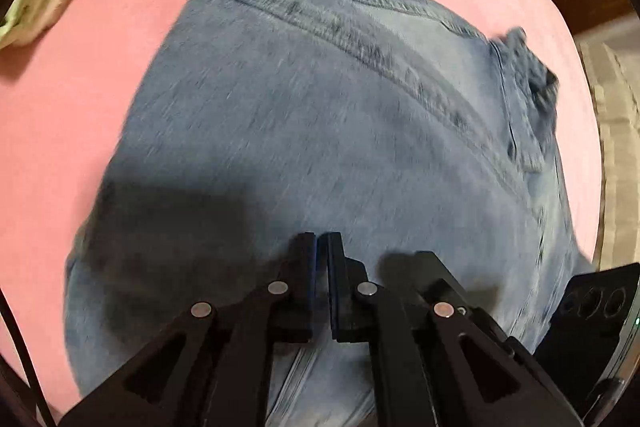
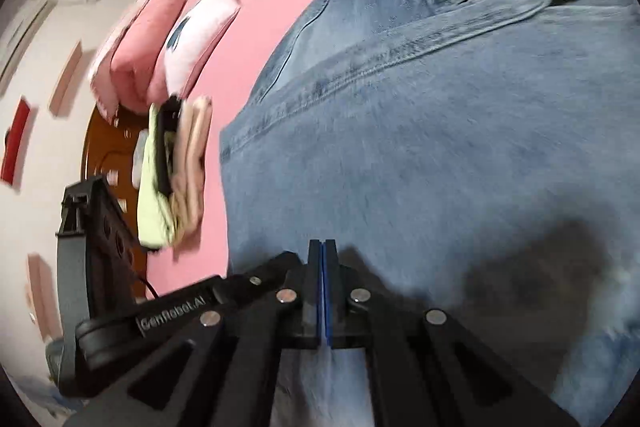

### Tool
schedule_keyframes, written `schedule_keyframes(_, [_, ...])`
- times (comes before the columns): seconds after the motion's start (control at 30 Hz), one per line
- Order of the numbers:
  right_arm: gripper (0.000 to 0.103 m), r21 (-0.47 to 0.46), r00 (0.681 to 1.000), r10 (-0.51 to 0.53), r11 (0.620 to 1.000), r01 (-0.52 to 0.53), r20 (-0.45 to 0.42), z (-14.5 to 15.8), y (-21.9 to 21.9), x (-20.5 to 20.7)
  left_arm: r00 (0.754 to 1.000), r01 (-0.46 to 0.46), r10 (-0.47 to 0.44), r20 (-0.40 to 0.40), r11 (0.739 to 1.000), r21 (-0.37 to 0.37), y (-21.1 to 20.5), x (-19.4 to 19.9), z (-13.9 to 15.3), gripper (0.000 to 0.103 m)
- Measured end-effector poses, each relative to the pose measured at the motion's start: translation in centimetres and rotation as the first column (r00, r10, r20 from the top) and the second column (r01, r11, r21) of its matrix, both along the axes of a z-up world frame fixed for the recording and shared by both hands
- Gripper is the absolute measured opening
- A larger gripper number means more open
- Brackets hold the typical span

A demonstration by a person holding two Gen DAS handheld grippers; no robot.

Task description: Fold large clothes

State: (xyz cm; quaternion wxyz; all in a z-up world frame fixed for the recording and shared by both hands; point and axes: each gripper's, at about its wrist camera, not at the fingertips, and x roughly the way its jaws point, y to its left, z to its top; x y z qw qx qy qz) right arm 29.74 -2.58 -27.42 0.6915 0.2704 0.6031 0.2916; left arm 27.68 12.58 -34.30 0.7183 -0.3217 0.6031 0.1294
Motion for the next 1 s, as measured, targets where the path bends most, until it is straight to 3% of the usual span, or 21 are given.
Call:
schedule_keyframes(0.07, [0.000, 0.016, 1.000, -0.013, 1.000, 0.012, 0.015, -0.4, 0.8, 1.2, 0.999, 0.002, -0.002, 0.037, 1.000, -0.002, 0.4, 1.7, -0.1, 0.002])
schedule_keyframes(0.2, [0.000, -0.071, 0.999, 0.018, 0.997, -0.015, 0.049, -1.0, 2.5, 3.8, 0.997, 0.019, -0.020, 0.069, 1.000, 0.014, 1.1, 4.8, -0.3, 0.002])
schedule_keyframes(0.33, [0.000, -0.054, 0.998, 0.035, 0.998, -0.033, 0.048, -1.7, 2.3, 5.7, 0.998, 0.020, -0.027, 0.058, 0.991, 0.132, 2.2, 8.0, -0.2, 0.002])
schedule_keyframes(0.47, [0.000, -0.080, 0.993, 0.071, 0.995, -0.064, 0.091, -1.4, 1.1, 6.7, 0.996, -0.073, 0.063, 0.056, 0.976, 0.206, 5.0, 8.5, 0.1, 0.002])
schedule_keyframes(0.63, [0.000, -0.107, 0.994, -0.034, 0.993, 0.046, 0.104, -1.0, -5.4, 7.5, 0.990, -0.144, 0.135, 0.049, 0.934, 0.328, 9.2, 7.8, 0.4, 0.003])
schedule_keyframes(0.73, [0.000, -0.139, 0.986, -0.132, 0.979, 0.146, 0.105, -1.0, -11.1, 7.5, 0.987, -0.162, 0.155, 0.048, 0.949, 0.270, 11.8, 7.4, -0.3, 0.004])
schedule_keyframes(0.77, [0.000, -0.197, 0.976, -0.177, 0.960, 0.200, 0.126, -0.8, -13.3, 7.2, 0.987, -0.159, 0.151, 0.051, 0.953, 0.258, 12.4, 7.3, -0.5, 0.012])
schedule_keyframes(0.8, [0.000, -0.222, 0.969, -0.203, 0.947, 0.231, 0.143, -0.7, -14.8, 7.1, 0.989, -0.150, 0.143, 0.044, 0.952, 0.265, 12.7, 7.3, -0.7, 0.019])
schedule_keyframes(0.9, [0.000, -0.200, 0.955, -0.261, 0.937, 0.285, 0.142, -0.6, -18.6, 6.6, 0.996, -0.089, 0.081, 0.041, 0.951, 0.296, 13.5, 6.7, -0.9, 0.021])
schedule_keyframes(1.0, [0.000, -0.230, 0.953, -0.259, 0.929, 0.290, 0.156, -0.6, -18.5, 6.6, 0.999, -0.046, 0.039, 0.025, 0.938, 0.343, 12.6, 7.4, -1.2, 0.021])
